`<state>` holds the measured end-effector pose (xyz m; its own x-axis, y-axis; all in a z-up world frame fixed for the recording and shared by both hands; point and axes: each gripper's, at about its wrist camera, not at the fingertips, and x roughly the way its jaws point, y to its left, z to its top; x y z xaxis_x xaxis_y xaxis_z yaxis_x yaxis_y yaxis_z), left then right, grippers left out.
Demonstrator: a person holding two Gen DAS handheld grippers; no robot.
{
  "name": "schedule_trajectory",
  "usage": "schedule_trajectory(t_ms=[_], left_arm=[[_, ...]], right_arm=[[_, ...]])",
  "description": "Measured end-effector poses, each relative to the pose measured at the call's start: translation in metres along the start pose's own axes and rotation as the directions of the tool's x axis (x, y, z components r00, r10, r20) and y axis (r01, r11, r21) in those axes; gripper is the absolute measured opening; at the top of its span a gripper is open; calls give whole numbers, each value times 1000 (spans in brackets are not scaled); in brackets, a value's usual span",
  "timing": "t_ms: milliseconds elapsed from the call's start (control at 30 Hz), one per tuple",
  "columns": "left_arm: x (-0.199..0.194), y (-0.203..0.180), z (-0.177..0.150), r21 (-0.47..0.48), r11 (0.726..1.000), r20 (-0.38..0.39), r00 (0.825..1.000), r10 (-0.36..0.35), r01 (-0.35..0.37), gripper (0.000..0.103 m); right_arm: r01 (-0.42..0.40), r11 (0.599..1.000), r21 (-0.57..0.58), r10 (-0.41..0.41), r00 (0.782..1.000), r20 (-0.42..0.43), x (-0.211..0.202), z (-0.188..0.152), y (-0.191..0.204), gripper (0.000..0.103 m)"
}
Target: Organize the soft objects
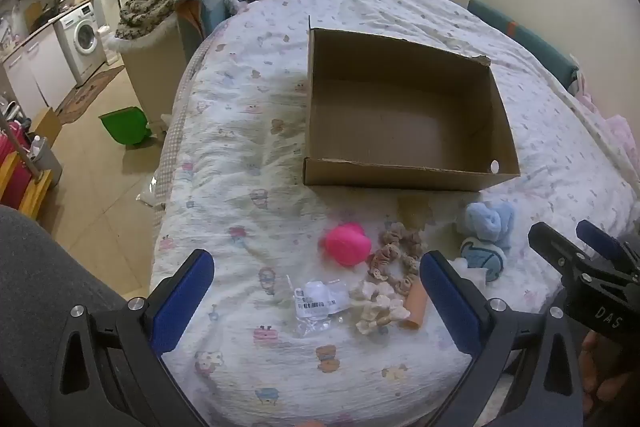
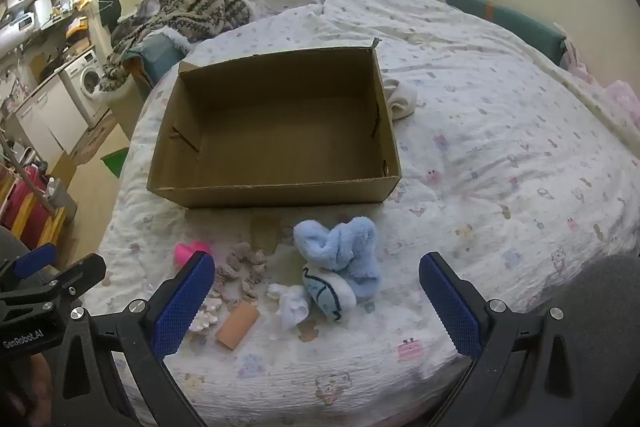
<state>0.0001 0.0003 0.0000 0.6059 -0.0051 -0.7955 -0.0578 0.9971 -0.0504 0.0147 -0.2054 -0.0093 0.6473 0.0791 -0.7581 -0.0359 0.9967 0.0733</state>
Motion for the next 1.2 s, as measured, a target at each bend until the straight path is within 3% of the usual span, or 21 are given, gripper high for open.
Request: schedule_trajectory(t_ms=[1200], left_arm=[[0, -2, -3, 9, 1000, 5, 1000, 3, -3, 103]], right_arm=[[5, 1000, -7, -5, 1000, -4, 1, -1, 3, 103]])
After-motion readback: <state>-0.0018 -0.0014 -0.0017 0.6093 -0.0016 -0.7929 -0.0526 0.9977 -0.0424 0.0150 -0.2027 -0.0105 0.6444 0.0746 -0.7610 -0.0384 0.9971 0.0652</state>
